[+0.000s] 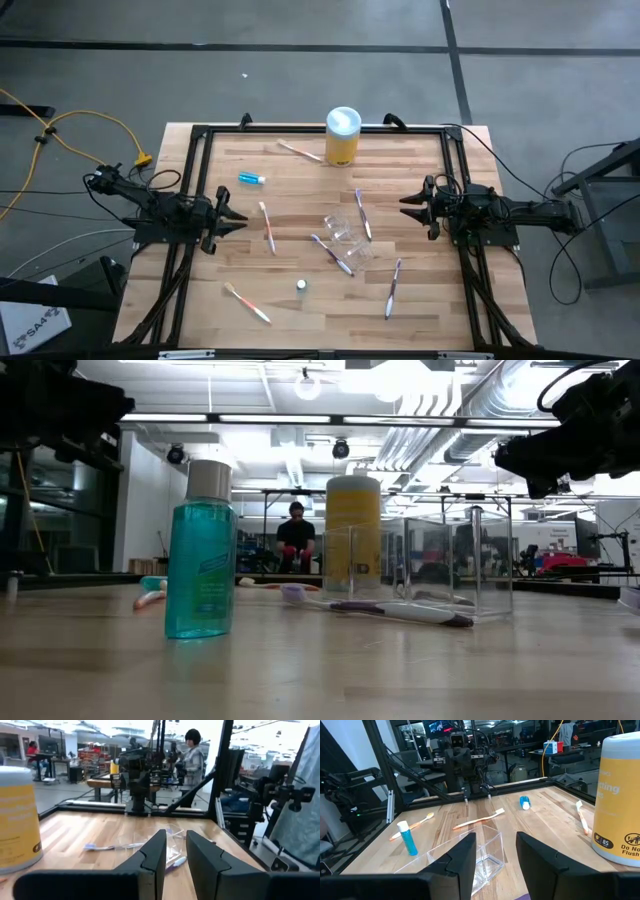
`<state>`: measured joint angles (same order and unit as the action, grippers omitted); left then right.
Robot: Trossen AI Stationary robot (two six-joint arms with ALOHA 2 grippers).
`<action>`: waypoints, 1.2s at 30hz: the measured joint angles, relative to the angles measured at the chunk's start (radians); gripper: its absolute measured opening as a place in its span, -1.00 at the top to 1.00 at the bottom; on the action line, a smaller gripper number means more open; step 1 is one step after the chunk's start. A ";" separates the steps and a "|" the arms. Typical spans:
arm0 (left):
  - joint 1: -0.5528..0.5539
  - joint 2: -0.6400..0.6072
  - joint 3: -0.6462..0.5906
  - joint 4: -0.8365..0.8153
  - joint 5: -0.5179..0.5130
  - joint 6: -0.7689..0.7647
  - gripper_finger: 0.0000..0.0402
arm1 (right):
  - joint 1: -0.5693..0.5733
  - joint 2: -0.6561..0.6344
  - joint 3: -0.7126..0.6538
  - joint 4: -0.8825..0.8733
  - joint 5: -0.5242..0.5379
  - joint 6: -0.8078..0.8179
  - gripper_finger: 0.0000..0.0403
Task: Pick & Place toothbrushing station
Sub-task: Put the top mouthwash into the transparent organizer
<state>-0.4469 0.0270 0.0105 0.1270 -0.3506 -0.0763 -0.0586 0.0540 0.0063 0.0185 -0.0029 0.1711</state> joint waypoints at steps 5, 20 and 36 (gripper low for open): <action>-0.001 0.000 0.000 -0.006 0.000 -0.002 0.65 | 0.000 0.000 0.000 0.000 0.000 0.000 0.34; 0.000 0.000 0.000 -0.016 -0.023 -0.104 0.65 | 0.000 0.000 0.000 0.000 0.000 0.000 0.34; 0.001 0.046 0.000 -0.057 -0.029 -0.127 0.65 | 0.000 0.000 0.000 0.000 0.000 0.000 0.34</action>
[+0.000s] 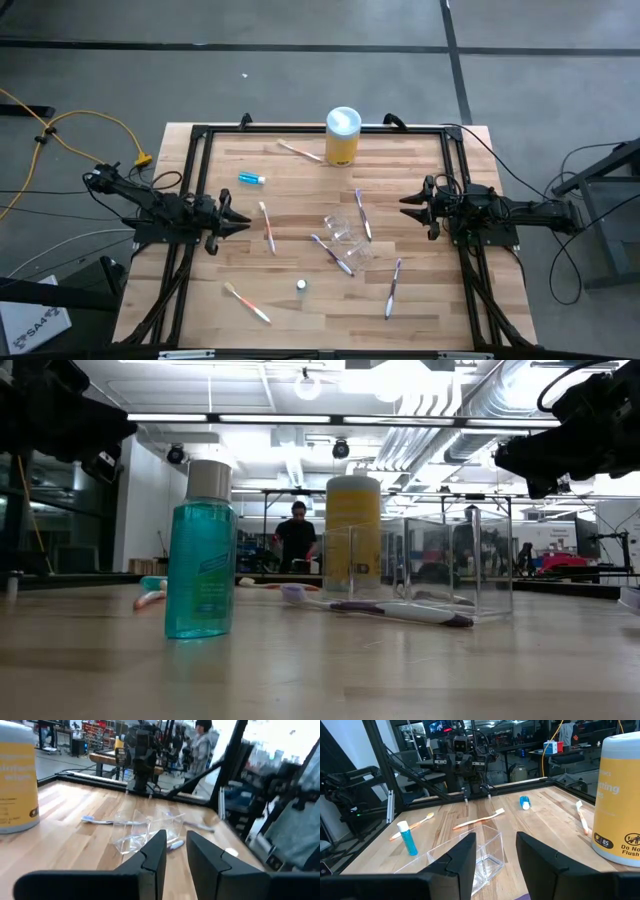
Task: Pick & Place toothbrushing station
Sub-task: Put the top mouthwash into the transparent organizer
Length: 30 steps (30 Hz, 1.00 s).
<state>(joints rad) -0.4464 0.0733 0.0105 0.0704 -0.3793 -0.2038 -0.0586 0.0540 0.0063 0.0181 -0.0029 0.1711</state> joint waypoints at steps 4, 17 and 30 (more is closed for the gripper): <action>0.012 0.044 0.000 -0.021 -0.060 0.098 0.65 | 0.000 0.000 0.000 0.000 0.000 0.000 0.34; 0.133 0.311 0.099 -0.113 -0.171 0.124 0.65 | 0.000 0.000 0.000 0.000 0.000 0.000 0.34; 0.223 0.641 0.288 -0.066 -0.016 0.314 0.65 | 0.000 0.000 0.000 0.000 0.000 0.000 0.34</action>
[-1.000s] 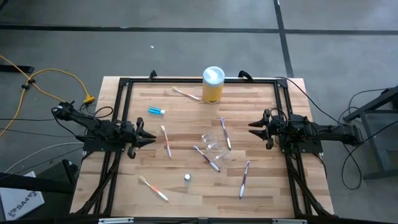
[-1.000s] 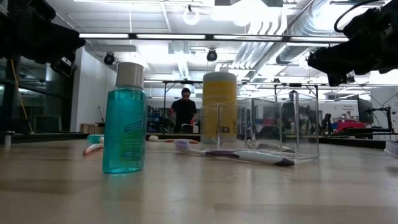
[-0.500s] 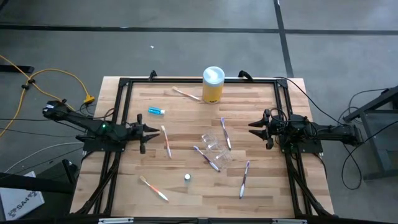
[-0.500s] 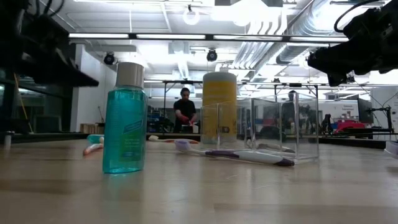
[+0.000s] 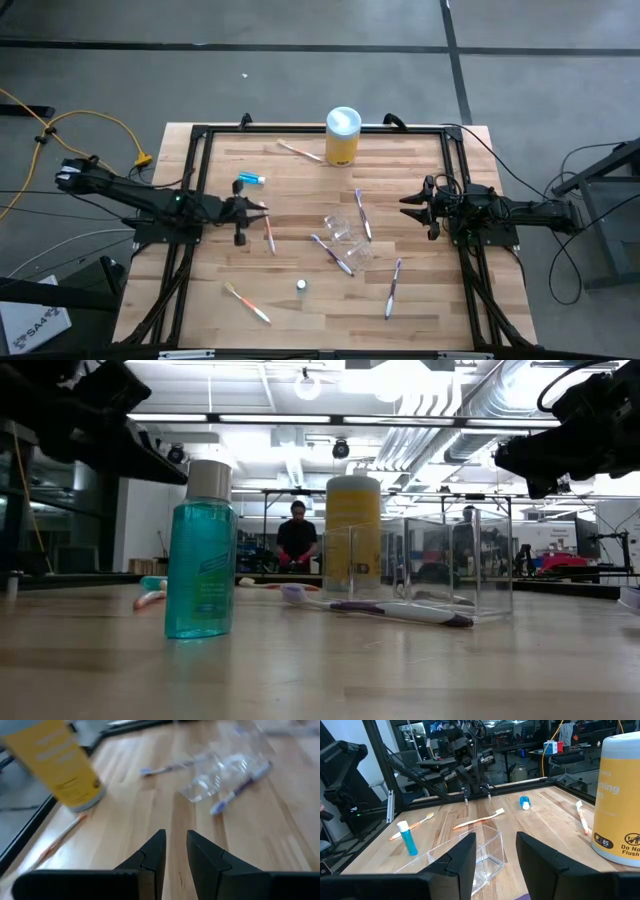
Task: Pick & Place toothbrushing station
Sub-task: Put the top mouthwash into the transparent organizer
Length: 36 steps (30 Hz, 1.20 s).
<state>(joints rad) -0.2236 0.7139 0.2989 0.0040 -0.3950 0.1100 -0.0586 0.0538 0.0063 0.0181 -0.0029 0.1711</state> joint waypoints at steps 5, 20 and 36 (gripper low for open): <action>0.000 0.081 0.004 -0.022 0.001 0.159 0.65 | 0.000 0.000 0.000 0.000 0.000 0.000 0.34; -0.099 0.143 0.006 0.138 -0.200 0.258 0.65 | 0.000 0.000 0.000 0.000 0.000 0.000 0.34; -0.279 0.143 0.007 0.205 -0.655 -0.031 0.68 | 0.000 0.000 0.000 0.000 0.000 0.000 0.34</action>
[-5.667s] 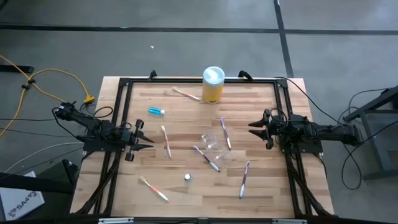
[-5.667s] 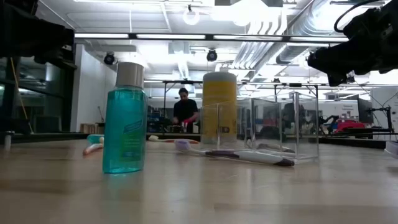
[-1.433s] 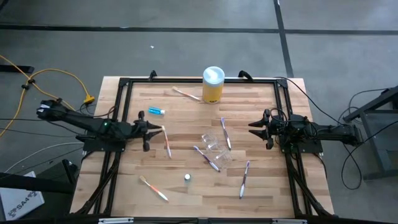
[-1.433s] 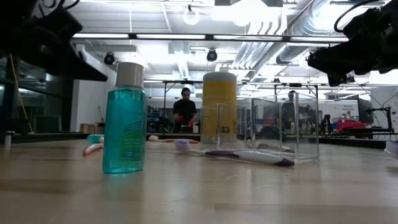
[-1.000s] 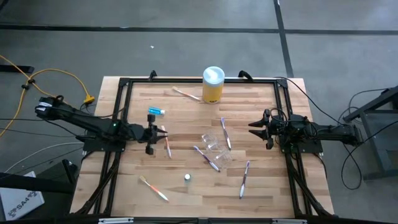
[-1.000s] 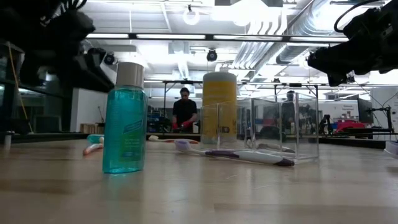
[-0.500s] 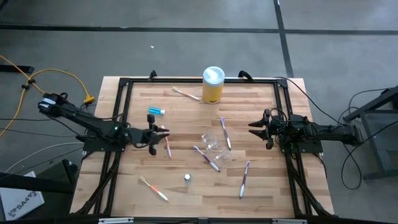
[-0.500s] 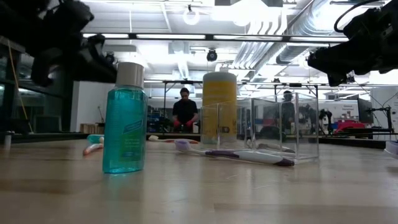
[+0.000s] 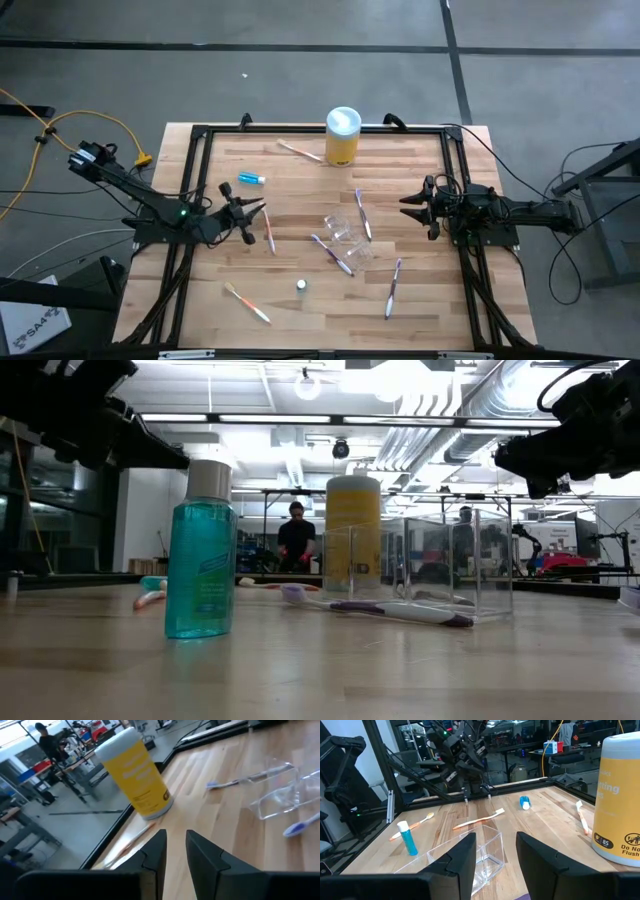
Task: Pick & Place toothbrushing station
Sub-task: Put the top mouthwash into the transparent organizer
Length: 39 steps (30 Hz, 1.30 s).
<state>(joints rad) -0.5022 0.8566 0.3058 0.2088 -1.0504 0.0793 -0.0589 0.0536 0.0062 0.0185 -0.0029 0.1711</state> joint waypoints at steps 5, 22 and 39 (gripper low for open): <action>-0.006 0.000 0.001 0.009 0.038 -0.071 0.68 | 0.000 0.000 0.000 0.000 0.000 0.000 0.34; -0.005 0.005 0.000 0.001 0.092 -0.095 0.68 | 0.000 0.000 0.000 0.000 0.000 0.000 0.34; -0.002 0.005 -0.001 0.006 0.234 -0.157 0.68 | 0.000 0.000 0.000 0.019 0.002 0.092 0.34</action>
<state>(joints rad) -0.5046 0.8612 0.3050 0.2145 -0.8168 -0.0781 -0.0588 0.0540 0.0061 0.0370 -0.0013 0.2633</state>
